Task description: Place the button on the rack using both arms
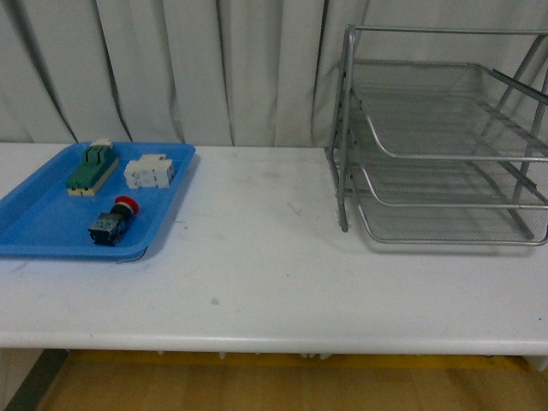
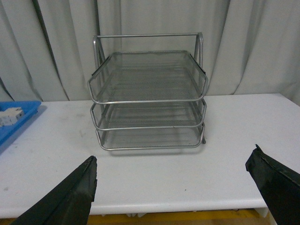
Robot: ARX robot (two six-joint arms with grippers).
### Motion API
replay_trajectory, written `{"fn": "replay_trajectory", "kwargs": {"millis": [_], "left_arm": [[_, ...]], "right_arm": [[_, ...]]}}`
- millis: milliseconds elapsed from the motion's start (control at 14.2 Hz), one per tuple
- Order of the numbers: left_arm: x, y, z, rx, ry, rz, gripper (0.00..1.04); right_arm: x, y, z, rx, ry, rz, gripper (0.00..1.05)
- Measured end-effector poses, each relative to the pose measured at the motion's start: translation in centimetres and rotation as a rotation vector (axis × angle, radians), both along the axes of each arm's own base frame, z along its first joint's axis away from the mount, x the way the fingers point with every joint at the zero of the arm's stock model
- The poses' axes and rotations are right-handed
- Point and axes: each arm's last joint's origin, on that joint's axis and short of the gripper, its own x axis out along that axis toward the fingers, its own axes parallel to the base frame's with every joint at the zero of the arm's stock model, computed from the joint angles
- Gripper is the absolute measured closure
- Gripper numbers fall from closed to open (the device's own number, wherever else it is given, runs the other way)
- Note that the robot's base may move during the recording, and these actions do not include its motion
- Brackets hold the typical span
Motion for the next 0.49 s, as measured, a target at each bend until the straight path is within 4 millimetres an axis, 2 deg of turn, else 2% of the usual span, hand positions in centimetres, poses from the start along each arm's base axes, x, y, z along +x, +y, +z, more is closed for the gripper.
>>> {"fn": "replay_trajectory", "kwargs": {"millis": [492], "left_arm": [[0.0,0.0,0.0,0.0,0.0,0.0,0.07]], "right_arm": [[0.0,0.0,0.0,0.0,0.0,0.0,0.06]]}}
